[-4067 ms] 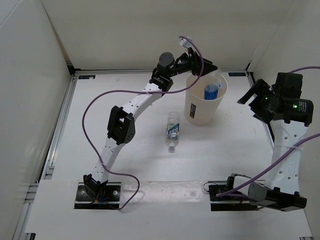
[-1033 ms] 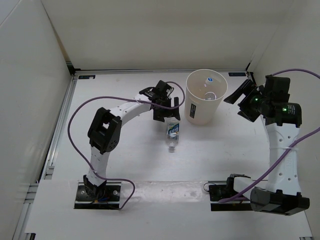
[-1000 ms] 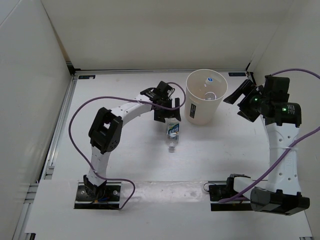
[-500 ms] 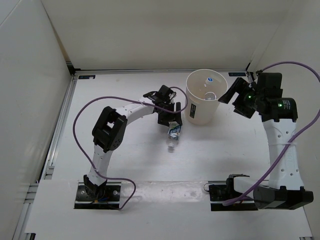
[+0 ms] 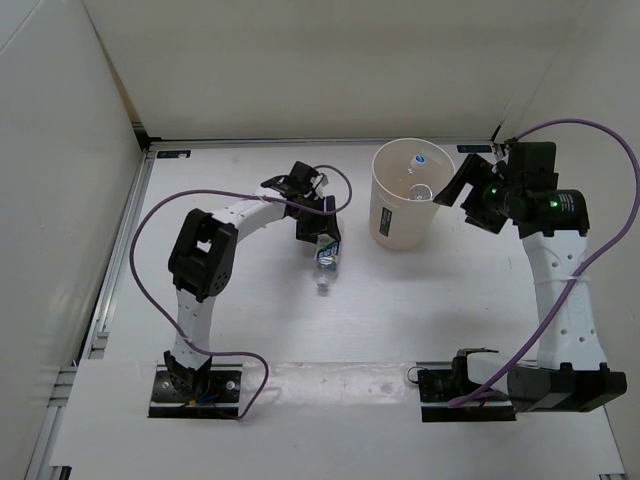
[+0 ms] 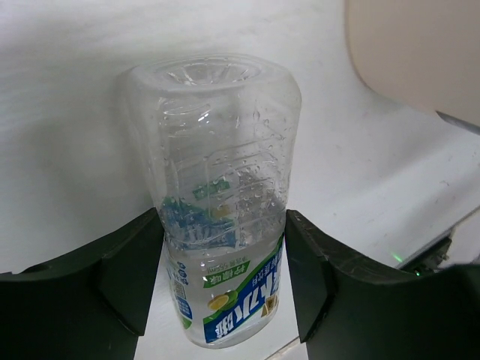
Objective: Put the plastic bottles in the bin
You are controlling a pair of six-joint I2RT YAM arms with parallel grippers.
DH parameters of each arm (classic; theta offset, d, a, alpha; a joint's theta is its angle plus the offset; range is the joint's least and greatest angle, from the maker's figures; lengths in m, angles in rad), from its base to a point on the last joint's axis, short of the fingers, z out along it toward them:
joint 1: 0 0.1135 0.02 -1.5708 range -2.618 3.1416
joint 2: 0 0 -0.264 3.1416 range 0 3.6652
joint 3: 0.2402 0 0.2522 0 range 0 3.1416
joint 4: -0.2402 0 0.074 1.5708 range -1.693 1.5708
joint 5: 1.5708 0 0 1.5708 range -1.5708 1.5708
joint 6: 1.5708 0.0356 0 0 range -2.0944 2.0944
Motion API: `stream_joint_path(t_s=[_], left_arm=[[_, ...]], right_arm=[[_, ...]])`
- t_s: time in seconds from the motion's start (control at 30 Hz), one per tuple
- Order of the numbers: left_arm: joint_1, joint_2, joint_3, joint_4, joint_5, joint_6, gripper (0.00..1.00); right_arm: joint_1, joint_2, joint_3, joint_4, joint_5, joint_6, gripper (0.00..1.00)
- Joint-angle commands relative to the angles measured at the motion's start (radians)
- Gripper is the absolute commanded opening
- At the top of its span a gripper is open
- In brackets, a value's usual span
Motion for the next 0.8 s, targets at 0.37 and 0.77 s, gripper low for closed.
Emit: stream_joint_path(t_s=[0.37, 0.77], left_arm=[[0.069, -0.145, 0.307, 0.019, -0.081, 0.132, 0.39], [0.074, -0.286, 0.391, 0.354, -0.093, 0.152, 0.39]], right_arm=[[-0.031, 0.005, 0.046, 0.057, 0.005, 0.006, 0.90], [-0.035, 0.030, 0.051, 0.071, -0.027, 0.034, 0.90]])
